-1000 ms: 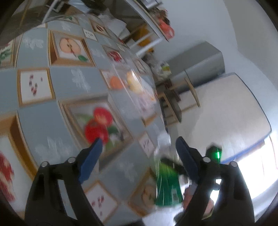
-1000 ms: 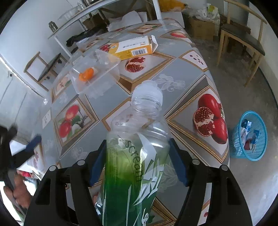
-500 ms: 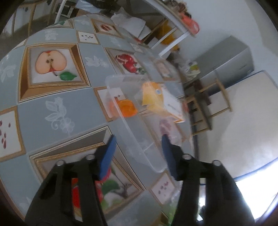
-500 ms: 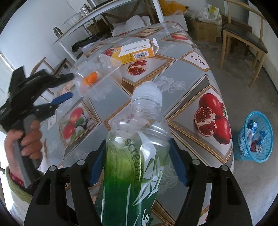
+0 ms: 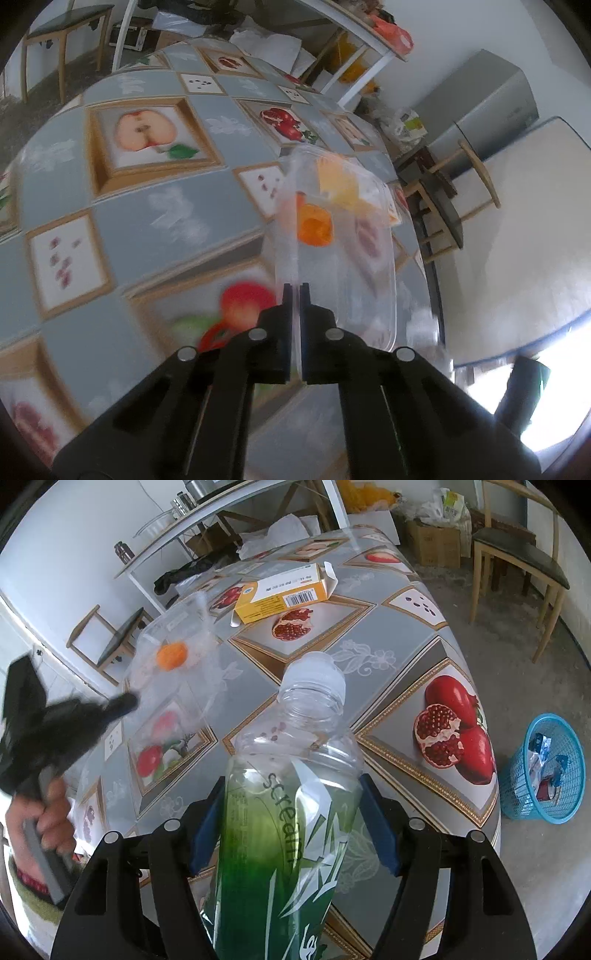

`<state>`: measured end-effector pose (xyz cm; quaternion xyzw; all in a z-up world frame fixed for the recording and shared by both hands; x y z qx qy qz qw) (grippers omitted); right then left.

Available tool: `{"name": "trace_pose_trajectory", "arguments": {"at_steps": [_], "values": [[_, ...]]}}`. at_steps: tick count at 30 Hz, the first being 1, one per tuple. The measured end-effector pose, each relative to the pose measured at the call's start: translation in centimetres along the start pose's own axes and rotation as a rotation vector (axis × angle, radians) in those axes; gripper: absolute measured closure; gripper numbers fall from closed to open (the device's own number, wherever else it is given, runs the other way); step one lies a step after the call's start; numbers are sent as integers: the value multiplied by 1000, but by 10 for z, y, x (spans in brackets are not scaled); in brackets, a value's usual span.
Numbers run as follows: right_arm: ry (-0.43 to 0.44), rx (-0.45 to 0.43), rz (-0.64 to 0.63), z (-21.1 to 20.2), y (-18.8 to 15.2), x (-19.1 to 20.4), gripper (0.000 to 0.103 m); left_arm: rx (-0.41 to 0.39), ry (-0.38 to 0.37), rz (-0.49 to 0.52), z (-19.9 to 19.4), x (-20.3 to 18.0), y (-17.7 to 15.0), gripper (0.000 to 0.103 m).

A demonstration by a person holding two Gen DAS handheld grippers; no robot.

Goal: Collect trash

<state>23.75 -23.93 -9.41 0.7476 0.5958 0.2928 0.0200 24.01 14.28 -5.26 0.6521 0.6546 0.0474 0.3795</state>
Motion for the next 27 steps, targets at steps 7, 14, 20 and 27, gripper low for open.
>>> {"name": "trace_pose_trajectory", "arguments": {"at_steps": [7,14,20,27], "values": [[-16,-3,-8,0,0,3,36,21,2,26,-65,20,-61,101],[-35,0,-15,1,1,6,36,-136,23,25,-105,31,-88,52],[-35,16,-12,6,0,7,36,-244,119,15,-132,47,-88,26],[-33,25,-3,8,0,8,36,-234,263,-127,-133,92,-89,14]]}}
Point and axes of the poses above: each gripper's, at about its wrist camera, not at the fingertips, and z roughly the way its jaws point, x to its left, y to its top, the point moved 1 cm from there along z, roughly the way its jaws point, and after that the axes turned 13 degrees about z, right-handed, at the moved point
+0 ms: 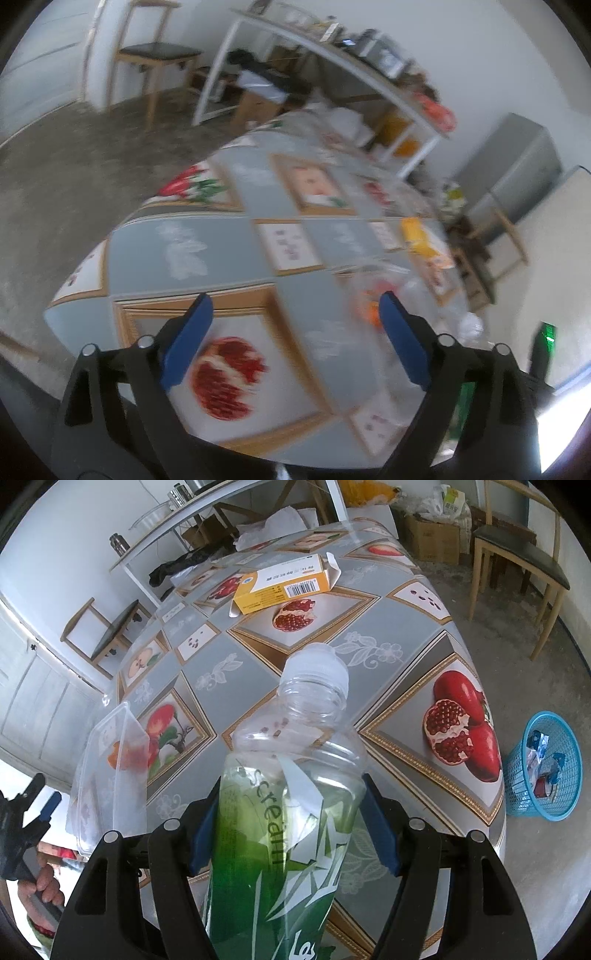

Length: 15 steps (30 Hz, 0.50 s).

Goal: Collect trash

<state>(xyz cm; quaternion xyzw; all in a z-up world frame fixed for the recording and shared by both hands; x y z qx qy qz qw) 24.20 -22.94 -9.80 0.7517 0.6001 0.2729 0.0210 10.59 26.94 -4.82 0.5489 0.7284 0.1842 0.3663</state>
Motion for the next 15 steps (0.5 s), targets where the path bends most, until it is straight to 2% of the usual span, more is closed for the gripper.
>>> {"name": "trace_pose_trajectory", "arguments": {"at_steps": [7,10,15], "values": [[-3,2,3,1,0,0,36,79,175,88,27,8,-10,12],[-2,5,4,1,0,0,36,84,245,151,32,6,-13,9],[-1,11,8,2,0,0,36,116,318,249,41,-1,-19,8]]}}
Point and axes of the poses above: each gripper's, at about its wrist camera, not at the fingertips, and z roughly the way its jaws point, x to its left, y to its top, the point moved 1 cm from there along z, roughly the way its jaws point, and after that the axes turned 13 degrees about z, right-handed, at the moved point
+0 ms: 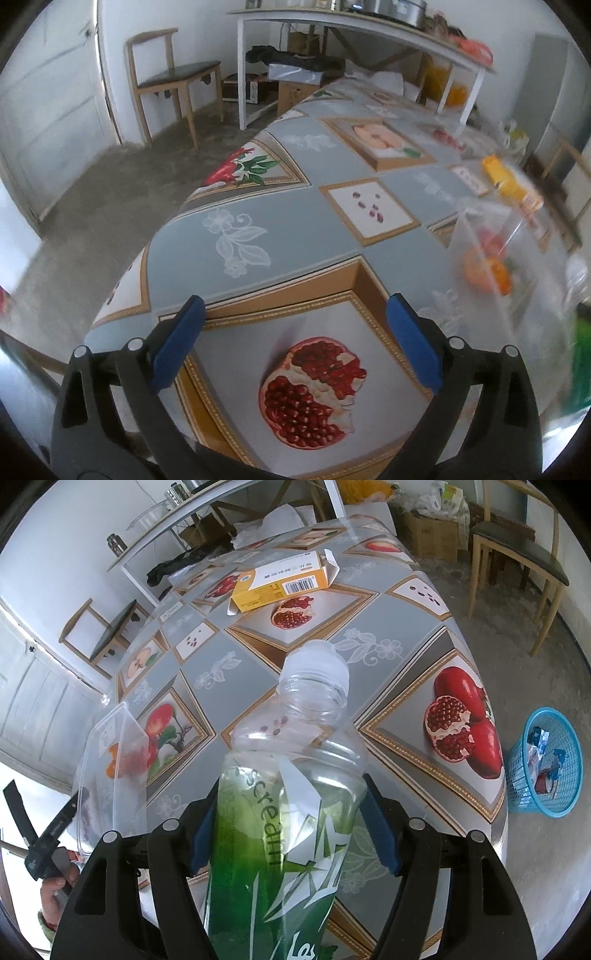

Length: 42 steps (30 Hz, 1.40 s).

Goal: Collect trash

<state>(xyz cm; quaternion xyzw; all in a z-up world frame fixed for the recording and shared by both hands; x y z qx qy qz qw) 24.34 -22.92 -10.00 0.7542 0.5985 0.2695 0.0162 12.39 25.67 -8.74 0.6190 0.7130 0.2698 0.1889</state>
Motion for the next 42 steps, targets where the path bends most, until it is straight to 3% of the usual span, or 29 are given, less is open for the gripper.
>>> {"name": "trace_pose_trajectory", "arguments": {"at_steps": [3,20,28,36,42], "values": [[3,1,3,0,-1,-1,36,8,52,54,2,-8,-1,8],[23,10,18,0,0,-5,36,8,71,67,1,-12,-1,8],[23,10,19,0,0,-5,36,-33,123,119,-4,-20,-4,7],[29,6,32,0,-1,-6,36,-34,66,61,-1,-9,-5,7],[45,3,41,0,-1,-8,35,-27,81,53,1,-12,-3,7]]}}
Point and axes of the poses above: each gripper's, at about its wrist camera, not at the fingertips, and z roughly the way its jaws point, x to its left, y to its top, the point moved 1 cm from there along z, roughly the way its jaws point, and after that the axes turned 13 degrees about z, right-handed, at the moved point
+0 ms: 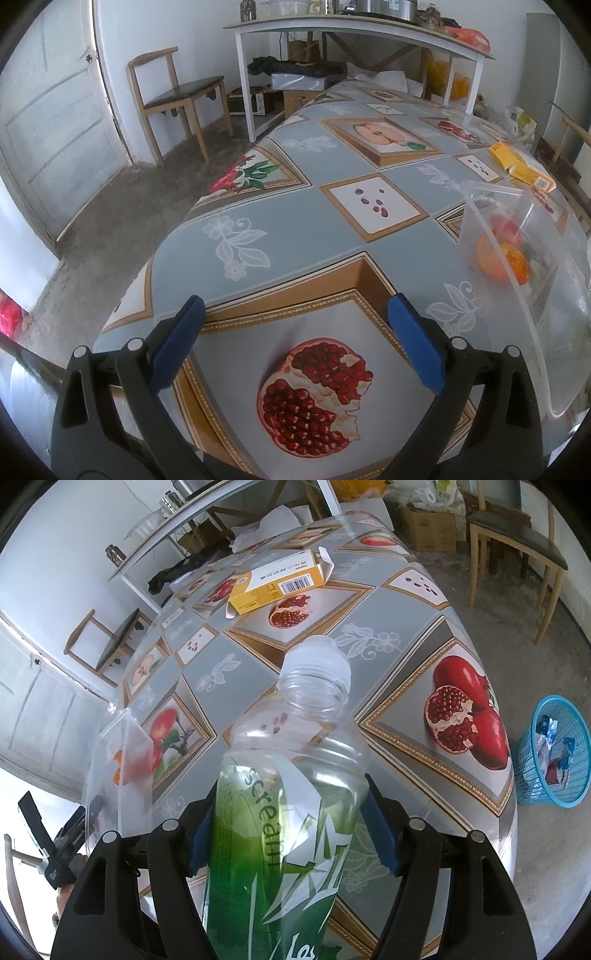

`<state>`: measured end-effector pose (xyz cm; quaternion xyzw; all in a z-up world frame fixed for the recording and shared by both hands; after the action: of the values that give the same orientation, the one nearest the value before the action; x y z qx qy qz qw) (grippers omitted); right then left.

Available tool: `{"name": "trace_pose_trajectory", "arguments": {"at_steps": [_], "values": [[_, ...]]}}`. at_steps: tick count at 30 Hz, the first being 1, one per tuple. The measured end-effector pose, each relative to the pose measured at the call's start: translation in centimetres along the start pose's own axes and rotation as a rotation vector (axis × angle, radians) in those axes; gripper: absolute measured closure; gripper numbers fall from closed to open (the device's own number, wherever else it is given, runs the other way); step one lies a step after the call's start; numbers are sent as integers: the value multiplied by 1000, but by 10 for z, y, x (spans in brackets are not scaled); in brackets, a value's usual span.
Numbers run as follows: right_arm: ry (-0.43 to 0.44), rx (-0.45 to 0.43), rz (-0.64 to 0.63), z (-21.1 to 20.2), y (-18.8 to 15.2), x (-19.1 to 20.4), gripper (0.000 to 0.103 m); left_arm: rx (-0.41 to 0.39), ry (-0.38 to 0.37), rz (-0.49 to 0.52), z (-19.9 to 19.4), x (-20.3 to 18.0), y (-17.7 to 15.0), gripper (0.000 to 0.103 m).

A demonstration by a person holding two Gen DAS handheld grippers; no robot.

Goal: Collect trash

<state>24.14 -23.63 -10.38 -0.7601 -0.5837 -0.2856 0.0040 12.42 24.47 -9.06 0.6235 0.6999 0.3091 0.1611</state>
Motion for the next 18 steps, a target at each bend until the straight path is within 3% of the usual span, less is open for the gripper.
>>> {"name": "trace_pose_trajectory", "arguments": {"at_steps": [11,15,18], "values": [[11,-3,-5,0,0,-1,35,28,2,14,-5,2,4,7],[15,-4,-8,1,0,0,35,-151,-84,-48,-46,11,12,7],[20,-4,-8,1,0,-1,35,-283,-250,-16,-82,3,28,8]]}}
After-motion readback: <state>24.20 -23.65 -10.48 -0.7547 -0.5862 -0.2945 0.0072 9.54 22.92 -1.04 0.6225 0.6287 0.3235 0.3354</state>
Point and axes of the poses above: each gripper's, at about its wrist camera, not at the fingertips, and z roughly the way its jaws point, x to its left, y to its top, the point moved 1 cm from there along z, roughly the way its jaws point, and after that the axes turned 13 degrees about z, right-handed, at the moved point
